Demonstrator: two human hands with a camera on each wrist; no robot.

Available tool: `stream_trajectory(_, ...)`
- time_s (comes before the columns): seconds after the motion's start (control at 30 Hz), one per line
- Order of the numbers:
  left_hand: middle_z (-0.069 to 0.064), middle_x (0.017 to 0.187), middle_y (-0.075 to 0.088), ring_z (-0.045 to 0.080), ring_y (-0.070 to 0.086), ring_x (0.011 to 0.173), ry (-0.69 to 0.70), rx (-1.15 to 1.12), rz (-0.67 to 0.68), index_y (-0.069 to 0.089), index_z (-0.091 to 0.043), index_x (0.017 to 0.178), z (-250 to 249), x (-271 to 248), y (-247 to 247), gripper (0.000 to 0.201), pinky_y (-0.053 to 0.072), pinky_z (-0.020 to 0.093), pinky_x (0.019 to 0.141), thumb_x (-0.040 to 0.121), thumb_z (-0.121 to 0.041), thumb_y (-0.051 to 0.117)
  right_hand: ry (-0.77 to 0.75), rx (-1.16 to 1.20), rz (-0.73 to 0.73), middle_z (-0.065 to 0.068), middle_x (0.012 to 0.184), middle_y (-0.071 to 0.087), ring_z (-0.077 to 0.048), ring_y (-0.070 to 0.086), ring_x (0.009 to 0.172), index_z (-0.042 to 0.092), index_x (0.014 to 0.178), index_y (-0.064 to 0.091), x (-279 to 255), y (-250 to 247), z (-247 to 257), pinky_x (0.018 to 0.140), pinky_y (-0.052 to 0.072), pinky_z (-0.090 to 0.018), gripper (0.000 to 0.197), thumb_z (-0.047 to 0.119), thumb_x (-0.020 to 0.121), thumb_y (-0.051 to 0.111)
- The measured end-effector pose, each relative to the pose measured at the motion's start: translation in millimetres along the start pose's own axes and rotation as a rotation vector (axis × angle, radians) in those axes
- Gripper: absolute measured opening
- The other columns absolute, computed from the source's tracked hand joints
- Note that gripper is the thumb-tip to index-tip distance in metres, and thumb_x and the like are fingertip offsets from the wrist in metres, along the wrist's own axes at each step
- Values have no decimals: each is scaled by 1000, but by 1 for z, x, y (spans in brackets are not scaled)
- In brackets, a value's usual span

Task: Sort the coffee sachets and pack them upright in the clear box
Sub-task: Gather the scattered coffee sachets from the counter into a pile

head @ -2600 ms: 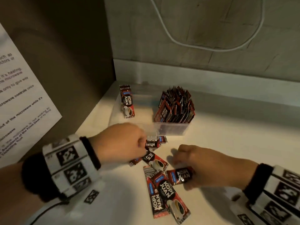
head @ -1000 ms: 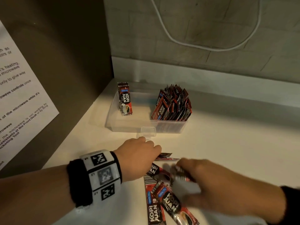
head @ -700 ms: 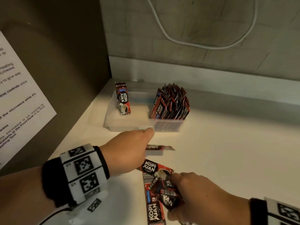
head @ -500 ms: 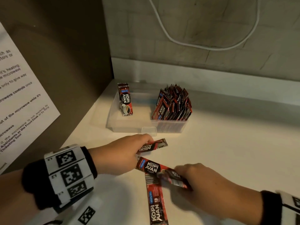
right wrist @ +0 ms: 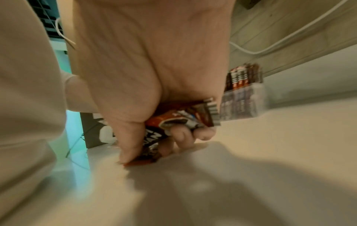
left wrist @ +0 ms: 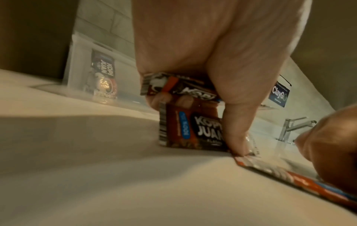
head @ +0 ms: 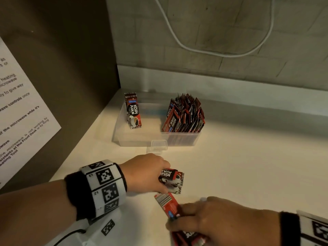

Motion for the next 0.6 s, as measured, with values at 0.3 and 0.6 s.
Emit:
stream_trajectory(0.3,-4,73,66,7,61,65,-73,-774,-239,47,-26,100,19,-13,-36,14,50,21,61,98,-13,50,611,230,-293,11,105,46,-11,52,90,30,107,37,1,-20,-35,78,46,-25,68,68,62,73)
stream_trajectory(0.6,-10,67,49,-2,42,69,-148,-1063,-448,49,-38,70,39,-31,-74,32,47,29,69,66,-54,76,565,112,-282,1,100,48,-18,55,91,29,104,56,10,-13,-26,75,51,-30,25,35,83,45)
Point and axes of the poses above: each hand's wrist, its own x-axis towards the middle knuckle, its own y-axis out of the palm, z = x × y, the point moved 6 cm from there along x, towards the middle knuckle
